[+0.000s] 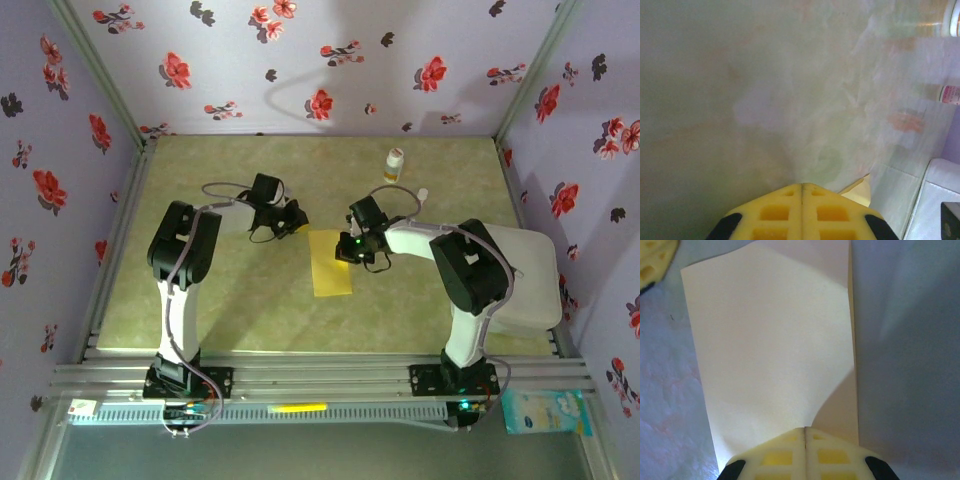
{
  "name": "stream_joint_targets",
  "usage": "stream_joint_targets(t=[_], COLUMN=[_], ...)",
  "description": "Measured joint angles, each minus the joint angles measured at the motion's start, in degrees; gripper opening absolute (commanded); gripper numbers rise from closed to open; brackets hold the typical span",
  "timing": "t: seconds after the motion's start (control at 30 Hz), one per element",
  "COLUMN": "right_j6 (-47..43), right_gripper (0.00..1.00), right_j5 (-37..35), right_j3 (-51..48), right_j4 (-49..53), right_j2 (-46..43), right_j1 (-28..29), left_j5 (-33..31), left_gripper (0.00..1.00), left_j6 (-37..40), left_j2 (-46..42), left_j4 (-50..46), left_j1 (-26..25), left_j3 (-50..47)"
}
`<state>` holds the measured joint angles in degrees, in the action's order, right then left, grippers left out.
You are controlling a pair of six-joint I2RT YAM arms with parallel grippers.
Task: Fold a paper plane with a square sheet of paper (pick it up from the middle)
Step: First fold the square sheet of paper in half at the center of the table.
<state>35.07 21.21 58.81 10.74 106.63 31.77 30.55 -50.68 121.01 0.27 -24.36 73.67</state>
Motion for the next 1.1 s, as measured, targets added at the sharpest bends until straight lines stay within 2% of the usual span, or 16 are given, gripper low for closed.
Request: stream_joint_targets(t=[0.23,0.4,0.67,1.1], right_j6=[0.0,0.0,0.0,0.0], right_gripper=[0.0,0.0,0.0,0.0], right_j5=[0.0,0.0,0.0,0.0], right_j3=[0.0,0.0,0.0,0.0], right_j4=[0.0,0.0,0.0,0.0], right_j2=[0.0,0.0,0.0,0.0], right_j1=[0.0,0.0,0.0,0.0], left_j5=[-0.4,1.5,3.6,3.8], left_gripper=[0.05,0.05,0.04,0.06], left_j6=[0.2,0.1,-0.6,0.4], left_j2=[-5.2,-10.3,-10.7,-10.5], left_j4=[-1.3,0.1,1.9,4.7], left_j1=[-0.8,-4.0,-8.7,-8.6], left_j3=[-2.6,-7.0,-13.7,-18.4])
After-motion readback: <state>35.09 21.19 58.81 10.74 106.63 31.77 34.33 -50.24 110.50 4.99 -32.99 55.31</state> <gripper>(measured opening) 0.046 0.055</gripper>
